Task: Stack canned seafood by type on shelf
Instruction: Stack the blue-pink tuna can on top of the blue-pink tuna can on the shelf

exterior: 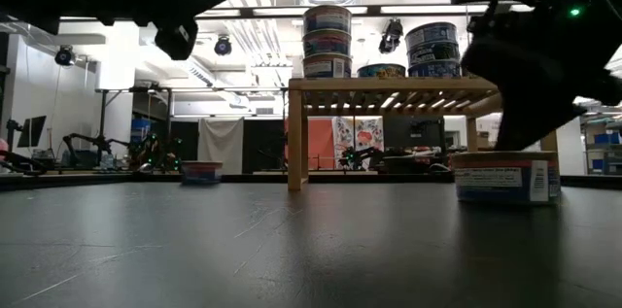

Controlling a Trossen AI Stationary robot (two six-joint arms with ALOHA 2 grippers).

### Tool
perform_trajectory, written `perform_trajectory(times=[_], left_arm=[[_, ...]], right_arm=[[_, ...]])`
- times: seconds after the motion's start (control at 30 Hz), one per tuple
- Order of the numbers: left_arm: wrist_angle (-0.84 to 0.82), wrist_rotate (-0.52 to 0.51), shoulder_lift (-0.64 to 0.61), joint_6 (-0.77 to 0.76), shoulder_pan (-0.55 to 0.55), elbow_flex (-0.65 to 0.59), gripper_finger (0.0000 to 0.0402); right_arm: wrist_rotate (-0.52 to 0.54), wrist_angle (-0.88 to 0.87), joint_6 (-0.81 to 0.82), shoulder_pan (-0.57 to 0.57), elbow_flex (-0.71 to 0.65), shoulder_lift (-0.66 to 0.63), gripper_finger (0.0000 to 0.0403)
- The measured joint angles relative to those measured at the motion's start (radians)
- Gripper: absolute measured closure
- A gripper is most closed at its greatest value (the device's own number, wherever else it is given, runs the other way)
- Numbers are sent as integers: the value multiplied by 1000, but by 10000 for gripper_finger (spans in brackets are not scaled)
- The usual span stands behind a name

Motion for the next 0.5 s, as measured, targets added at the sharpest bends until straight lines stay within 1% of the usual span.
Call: perform_trajectory(times=[0.13,0.2,0.3,0.4,0.43,0.5], left_arm=[[21,-76,42,-7,-52,3,401],[55,-95,65,-3,-70,4,401],[92,-98,103,1,-78,4,401],[104,-99,143,-9,-78,4,401],[104,-98,157,-17,-78,4,401],[104,-98,185,-34,-78,4,401]], right_arm=[[35,184,-78,-2,-29,0,394],[62,303,-154,-6,-42,3,394],[50,538,-397,-23,-45,6,394],[67,771,-647,-31,-45,2,394],[68,813,-701,-32,-45,-7,394],[63,828,-751,-31,-42,-34,394]])
